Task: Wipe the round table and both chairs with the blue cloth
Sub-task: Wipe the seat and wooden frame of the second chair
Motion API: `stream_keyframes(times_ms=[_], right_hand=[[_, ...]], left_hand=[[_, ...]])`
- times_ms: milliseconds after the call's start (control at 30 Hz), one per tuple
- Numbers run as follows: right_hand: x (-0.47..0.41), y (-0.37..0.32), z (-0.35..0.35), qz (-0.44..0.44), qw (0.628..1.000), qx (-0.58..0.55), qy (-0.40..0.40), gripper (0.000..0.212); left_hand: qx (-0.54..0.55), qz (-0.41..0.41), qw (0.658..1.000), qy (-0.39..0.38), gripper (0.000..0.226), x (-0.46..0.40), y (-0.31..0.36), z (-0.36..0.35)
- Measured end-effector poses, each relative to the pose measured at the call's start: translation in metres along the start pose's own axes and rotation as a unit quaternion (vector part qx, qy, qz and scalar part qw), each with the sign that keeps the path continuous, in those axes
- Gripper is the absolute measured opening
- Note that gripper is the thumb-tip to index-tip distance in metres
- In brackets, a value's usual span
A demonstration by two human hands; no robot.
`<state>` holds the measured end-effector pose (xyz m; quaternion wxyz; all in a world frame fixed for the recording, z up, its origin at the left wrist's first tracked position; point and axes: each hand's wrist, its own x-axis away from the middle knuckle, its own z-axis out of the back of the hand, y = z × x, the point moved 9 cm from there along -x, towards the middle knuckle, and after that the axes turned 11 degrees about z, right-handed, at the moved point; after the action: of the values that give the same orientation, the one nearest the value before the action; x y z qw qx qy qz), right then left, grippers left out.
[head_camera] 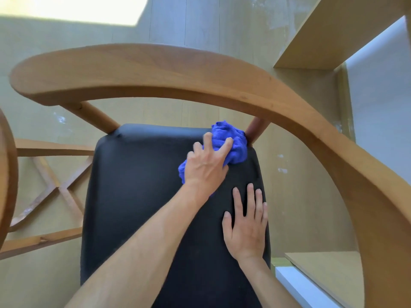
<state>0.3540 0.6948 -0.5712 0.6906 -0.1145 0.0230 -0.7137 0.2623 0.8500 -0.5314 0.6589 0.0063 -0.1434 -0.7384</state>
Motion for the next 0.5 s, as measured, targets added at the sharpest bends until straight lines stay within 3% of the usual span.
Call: stream_keyframes(times_ms=[167, 300, 400, 500], right_hand=[[0.002, 0.000, 0.003, 0.004, 1.000, -0.001, 0.018, 0.059], [0.002, -0.001, 0.003, 0.001, 1.000, -0.005, 0.011, 0.059], [0.002, -0.001, 0.004, -0.001, 1.000, -0.006, 0.019, 0.059], [0.002, -0.003, 0.004, 0.003, 1.000, -0.009, 0.027, 0.059]], left_hand=[[0.040, 0.147, 0.988, 0.006, 0.060, 0.022, -0.127, 0.033], [0.062, 0.302, 0.950, 0.047, 0.054, 0.057, -0.233, 0.055], [0.103, 0.394, 0.911, 0.069, 0.051, 0.072, -0.261, 0.055], [0.110, 0.403, 0.904, 0.096, 0.052, 0.072, -0.241, 0.055]])
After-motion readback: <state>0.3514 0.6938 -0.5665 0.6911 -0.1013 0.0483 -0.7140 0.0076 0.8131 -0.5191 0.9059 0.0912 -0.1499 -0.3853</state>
